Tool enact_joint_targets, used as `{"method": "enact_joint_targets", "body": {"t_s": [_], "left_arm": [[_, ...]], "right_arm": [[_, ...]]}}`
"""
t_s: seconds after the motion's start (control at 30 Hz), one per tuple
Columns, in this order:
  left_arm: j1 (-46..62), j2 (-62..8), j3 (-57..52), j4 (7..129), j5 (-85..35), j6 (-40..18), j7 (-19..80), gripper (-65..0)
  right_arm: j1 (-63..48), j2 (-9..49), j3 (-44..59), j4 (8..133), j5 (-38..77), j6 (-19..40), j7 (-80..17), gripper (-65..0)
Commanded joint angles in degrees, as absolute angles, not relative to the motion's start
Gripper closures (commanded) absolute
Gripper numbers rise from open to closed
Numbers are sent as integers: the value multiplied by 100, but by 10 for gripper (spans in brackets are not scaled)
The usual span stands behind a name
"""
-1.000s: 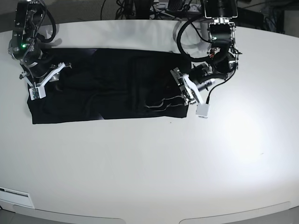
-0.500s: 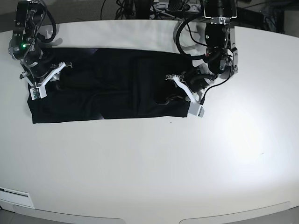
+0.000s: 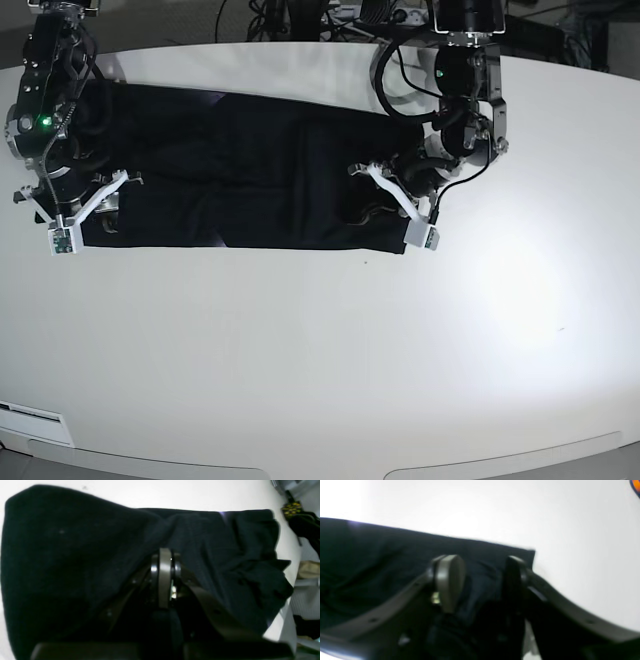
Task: Fold the T-shirt properly
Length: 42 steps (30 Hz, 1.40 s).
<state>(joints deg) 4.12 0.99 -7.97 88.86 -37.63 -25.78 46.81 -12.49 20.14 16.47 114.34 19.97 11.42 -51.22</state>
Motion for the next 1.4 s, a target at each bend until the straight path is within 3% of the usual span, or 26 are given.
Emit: {"method": "enact_joint_targets", "body": {"t_s": [0.0, 0.37, 0.63, 0.9, 1.23, 1.3, 1.37], "left_arm": [[425, 78, -825, 8884, -3476, -2276, 4805, 0], [397, 78, -825, 8884, -3334, -2093, 4919, 0], [397, 78, -825, 8884, -3516, -2180, 4971, 0], [395, 78, -825, 8884, -3520, -2180, 4971, 0], [395, 78, -825, 8884, -3520, -2182, 4936, 0], [390, 75, -825, 8884, -3564, -2206, 4928, 0], [392, 64, -825, 8884, -3789, -2425, 4928, 0]], "right_arm": [[-1188, 2110, 1859, 11476, 1968, 1041, -5087, -370], [-1317, 2119, 4093, 10025, 5120, 1717, -6189, -371], [-1474, 2141, 4077, 8807, 5728, 2327, -6333, -371], [-1474, 2141, 3398, 8746, 6912, 2952, -7002, -371], [-1459, 1951, 3133, 8746, 6921, 3267, -6912, -369], [-1457, 1955, 3133, 8746, 6884, 3267, -6834, -303], [-1437, 1984, 3133, 8746, 6860, 3336, -6818, -122]]}}
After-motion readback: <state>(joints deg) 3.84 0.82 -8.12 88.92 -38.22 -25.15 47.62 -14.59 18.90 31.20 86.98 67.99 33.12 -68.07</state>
